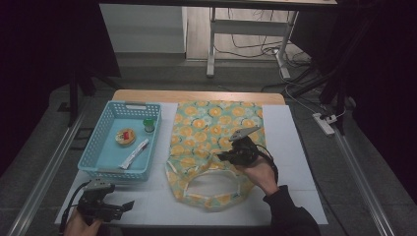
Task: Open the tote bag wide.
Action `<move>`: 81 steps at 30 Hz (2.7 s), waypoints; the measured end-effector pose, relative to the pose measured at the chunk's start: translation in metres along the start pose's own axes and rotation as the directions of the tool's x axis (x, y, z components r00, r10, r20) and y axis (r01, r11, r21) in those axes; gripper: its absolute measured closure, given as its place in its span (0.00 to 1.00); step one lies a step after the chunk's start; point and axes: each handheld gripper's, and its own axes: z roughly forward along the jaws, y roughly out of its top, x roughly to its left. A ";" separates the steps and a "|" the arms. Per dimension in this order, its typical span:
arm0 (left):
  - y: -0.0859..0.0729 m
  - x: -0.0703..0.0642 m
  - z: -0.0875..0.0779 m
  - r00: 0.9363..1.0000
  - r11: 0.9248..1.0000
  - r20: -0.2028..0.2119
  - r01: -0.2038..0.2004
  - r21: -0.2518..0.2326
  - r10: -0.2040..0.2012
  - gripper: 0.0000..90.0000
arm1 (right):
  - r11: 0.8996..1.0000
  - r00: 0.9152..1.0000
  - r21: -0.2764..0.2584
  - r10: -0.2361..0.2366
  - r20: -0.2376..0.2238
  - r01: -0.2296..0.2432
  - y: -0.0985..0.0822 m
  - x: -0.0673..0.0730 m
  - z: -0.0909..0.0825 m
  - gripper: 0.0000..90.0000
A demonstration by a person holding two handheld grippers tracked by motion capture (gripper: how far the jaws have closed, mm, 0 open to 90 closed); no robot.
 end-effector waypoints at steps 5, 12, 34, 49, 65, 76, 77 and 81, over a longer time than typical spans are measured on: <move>0.000 0.000 0.000 1.000 1.000 0.000 0.000 0.000 0.000 0.02 | 1.000 1.000 -0.005 0.014 0.027 -0.014 0.006 -0.013 0.005 1.00; 0.000 0.000 0.000 1.000 1.000 0.000 0.001 0.000 -0.001 0.02 | 0.999 0.998 -0.010 0.037 0.058 -0.036 0.014 -0.034 0.013 1.00; 0.000 0.000 0.000 1.000 1.000 0.005 0.000 0.000 0.000 0.02 | 0.998 0.988 0.007 0.057 0.146 -0.059 0.023 -0.083 0.046 1.00; 0.000 0.000 0.000 1.000 1.000 0.004 -0.004 0.001 0.004 0.03 | 0.992 0.982 0.075 0.085 0.170 -0.098 0.007 -0.103 0.076 0.92; 0.000 0.000 0.000 1.000 1.000 0.003 -0.002 0.000 0.002 0.03 | 0.998 0.988 -0.001 0.068 0.138 -0.068 0.020 -0.070 0.036 0.40; 0.000 0.000 0.000 1.000 1.000 0.003 -0.005 0.000 0.005 0.03 | 0.998 0.997 0.062 0.018 0.081 -0.023 0.006 -0.042 0.039 0.22; 0.000 0.000 0.000 1.000 1.000 0.003 -0.006 0.000 0.006 0.03 | 0.998 0.997 0.066 0.014 0.081 -0.019 0.004 -0.039 0.040 0.21; 0.000 0.000 0.000 1.000 1.000 0.002 -0.007 0.001 0.007 0.03 | 0.995 0.997 0.100 -0.012 0.076 0.005 -0.006 -0.033 0.045 0.21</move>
